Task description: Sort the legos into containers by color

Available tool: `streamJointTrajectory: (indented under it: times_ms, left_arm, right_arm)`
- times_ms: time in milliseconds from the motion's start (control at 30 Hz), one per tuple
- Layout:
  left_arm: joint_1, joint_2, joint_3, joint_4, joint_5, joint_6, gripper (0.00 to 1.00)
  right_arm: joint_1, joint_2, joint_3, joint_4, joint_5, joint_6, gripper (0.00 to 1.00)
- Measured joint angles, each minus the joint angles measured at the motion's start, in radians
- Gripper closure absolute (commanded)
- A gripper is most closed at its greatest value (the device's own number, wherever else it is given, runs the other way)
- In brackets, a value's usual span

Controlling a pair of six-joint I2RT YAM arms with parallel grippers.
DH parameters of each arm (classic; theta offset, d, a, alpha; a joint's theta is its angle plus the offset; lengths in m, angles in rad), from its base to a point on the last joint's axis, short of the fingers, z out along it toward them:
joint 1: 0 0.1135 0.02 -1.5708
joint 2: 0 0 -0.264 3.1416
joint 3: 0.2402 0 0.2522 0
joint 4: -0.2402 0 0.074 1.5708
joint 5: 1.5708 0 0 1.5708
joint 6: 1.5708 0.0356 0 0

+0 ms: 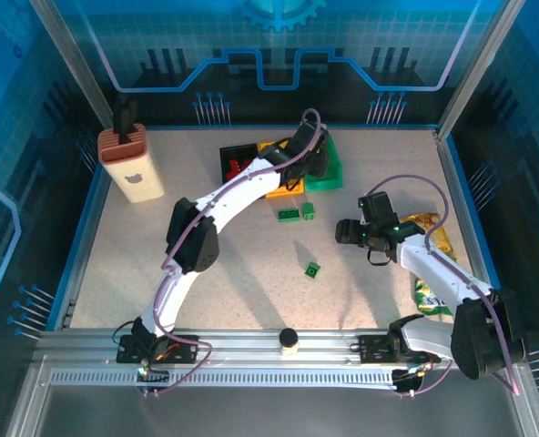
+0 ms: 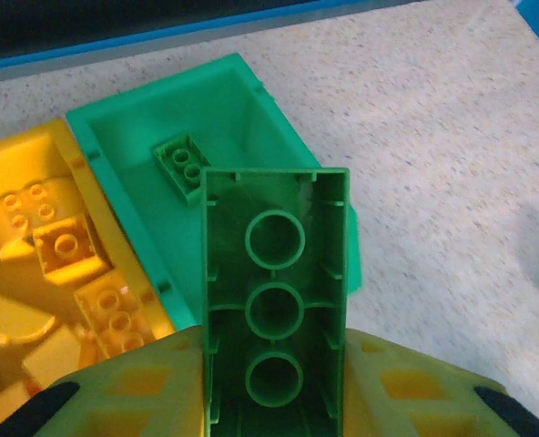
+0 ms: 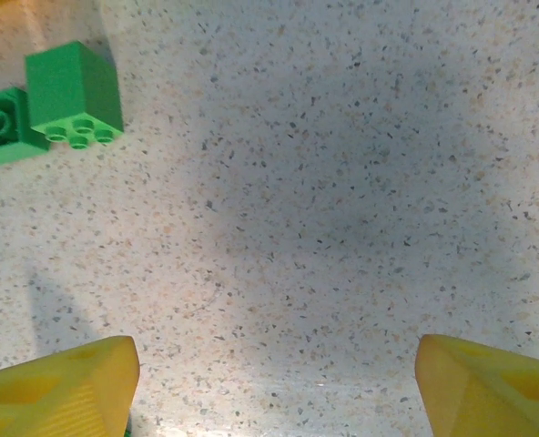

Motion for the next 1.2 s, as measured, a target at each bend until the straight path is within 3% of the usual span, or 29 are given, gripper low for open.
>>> streamJointTrajectory:
  times_ms: [67,100,133,167,200,267,433,667,833,1200]
  left_arm:
    - [0.020,0.081,0.103,-0.023,0.011,0.015,0.61]
    - [0.028,0.116,0.146,-0.028,0.018,0.021,0.54]
    - [0.035,0.145,0.185,-0.033,0.025,0.029,0.45]
    - [0.041,0.173,0.220,-0.037,0.034,0.037,0.27]
    - [0.045,0.188,0.239,-0.040,0.041,0.045,0.17]
    - [0.051,0.203,0.265,-0.051,0.056,0.050,0.08]
    - [0.047,0.142,0.204,-0.039,0.084,0.076,0.06]
    - [0.031,-0.227,-0.246,0.058,0.090,0.093,0.07]
    - [0.025,-0.505,-0.614,0.193,0.089,0.080,0.08]
    - [0.025,-0.857,-1.217,0.318,0.077,-0.002,0.09]
  right_arm:
    - [0.000,-0.019,-0.001,-0.005,-0.001,0.001,0.20]
    - [0.000,-0.027,-0.002,-0.008,-0.001,0.001,0.20]
    - [0.000,-0.033,-0.003,-0.010,-0.002,0.001,0.20]
    - [0.000,-0.039,-0.005,-0.014,-0.003,0.001,0.20]
    - [0.000,-0.044,-0.005,-0.018,-0.004,0.003,0.20]
    - [0.000,-0.054,-0.005,-0.023,-0.010,0.008,0.19]
    - [0.002,-0.065,-0.016,-0.025,-0.019,0.012,0.19]
    - [0.028,-0.046,-0.018,-0.017,-0.044,0.008,0.19]
    - [0.102,0.037,0.011,-0.011,-0.056,-0.036,0.18]
    - [0.225,0.305,0.294,-0.034,-0.072,-0.191,0.15]
